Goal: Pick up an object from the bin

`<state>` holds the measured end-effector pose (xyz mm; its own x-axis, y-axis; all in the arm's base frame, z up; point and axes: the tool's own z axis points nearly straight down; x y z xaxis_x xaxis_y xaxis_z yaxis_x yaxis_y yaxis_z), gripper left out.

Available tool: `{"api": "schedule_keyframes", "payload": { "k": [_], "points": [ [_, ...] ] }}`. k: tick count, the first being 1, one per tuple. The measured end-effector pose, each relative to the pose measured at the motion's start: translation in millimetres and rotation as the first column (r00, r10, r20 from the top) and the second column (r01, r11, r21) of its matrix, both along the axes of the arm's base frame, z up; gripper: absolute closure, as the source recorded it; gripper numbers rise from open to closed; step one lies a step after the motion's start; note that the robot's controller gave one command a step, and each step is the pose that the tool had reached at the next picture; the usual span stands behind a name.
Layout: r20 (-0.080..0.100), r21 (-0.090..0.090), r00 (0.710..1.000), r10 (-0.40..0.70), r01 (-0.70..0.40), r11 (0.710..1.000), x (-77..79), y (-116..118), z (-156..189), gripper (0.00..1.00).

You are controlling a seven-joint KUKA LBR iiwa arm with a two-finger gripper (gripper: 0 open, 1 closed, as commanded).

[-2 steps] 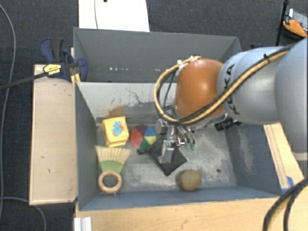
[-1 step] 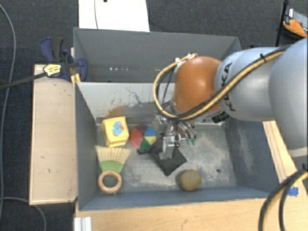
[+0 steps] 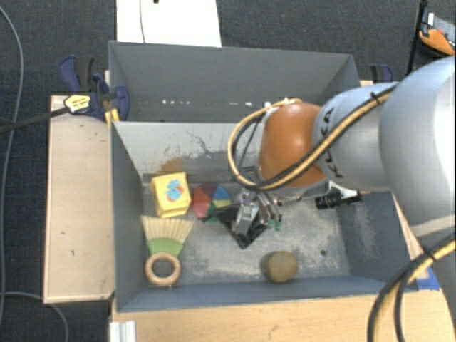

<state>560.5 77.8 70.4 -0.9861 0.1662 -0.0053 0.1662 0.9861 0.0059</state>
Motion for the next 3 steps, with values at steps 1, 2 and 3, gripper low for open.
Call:
{"api": "schedule_keyframes", "payload": {
  "k": [1,2,3],
  "points": [
    [0.0,0.0,1.0,-0.001,0.001,1.0,0.1,0.0,0.1,1.0],
    [0.003,0.001,1.0,0.006,-0.007,1.0,5.5,7.0,121.7,1.0],
    [0.002,0.001,1.0,0.005,-0.005,1.0,5.4,7.0,121.6,1.0]
  ]
}}
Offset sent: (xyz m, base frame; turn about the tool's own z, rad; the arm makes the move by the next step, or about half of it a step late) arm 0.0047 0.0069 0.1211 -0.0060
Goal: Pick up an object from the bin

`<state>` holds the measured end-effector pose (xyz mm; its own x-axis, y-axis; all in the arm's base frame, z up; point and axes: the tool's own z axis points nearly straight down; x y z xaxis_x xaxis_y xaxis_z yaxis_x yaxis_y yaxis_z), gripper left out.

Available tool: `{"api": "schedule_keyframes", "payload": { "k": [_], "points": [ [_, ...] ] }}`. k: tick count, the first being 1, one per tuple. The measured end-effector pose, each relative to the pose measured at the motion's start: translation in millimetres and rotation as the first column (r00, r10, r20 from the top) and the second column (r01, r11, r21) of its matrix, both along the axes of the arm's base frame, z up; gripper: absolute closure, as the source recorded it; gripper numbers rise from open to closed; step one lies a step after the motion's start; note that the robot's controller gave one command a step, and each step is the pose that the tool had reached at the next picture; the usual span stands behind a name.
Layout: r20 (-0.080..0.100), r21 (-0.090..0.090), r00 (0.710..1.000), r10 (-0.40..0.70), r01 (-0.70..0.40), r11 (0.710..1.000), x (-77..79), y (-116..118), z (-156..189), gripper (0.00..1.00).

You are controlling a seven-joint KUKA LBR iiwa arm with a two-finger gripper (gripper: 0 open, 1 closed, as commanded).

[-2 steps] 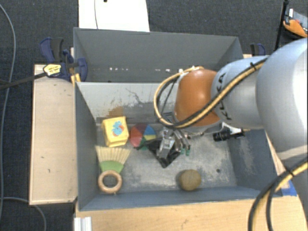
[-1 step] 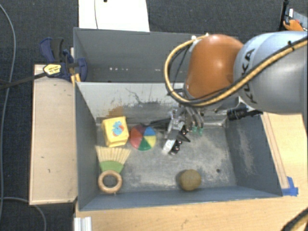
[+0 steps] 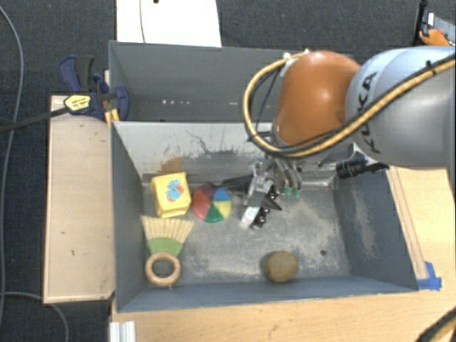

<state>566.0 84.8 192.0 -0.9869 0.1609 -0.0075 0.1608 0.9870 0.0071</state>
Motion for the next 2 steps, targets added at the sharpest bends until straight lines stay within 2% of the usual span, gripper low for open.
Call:
{"api": "schedule_keyframes", "payload": {
  "k": [1,2],
  "points": [
    [0.0,0.0,1.0,-0.001,0.001,1.0,-0.1,-0.1,0.5,1.0],
    [0.006,0.0,1.0,0.025,-0.025,1.0,5.4,-9.0,37.2,1.0]
  ]
}}
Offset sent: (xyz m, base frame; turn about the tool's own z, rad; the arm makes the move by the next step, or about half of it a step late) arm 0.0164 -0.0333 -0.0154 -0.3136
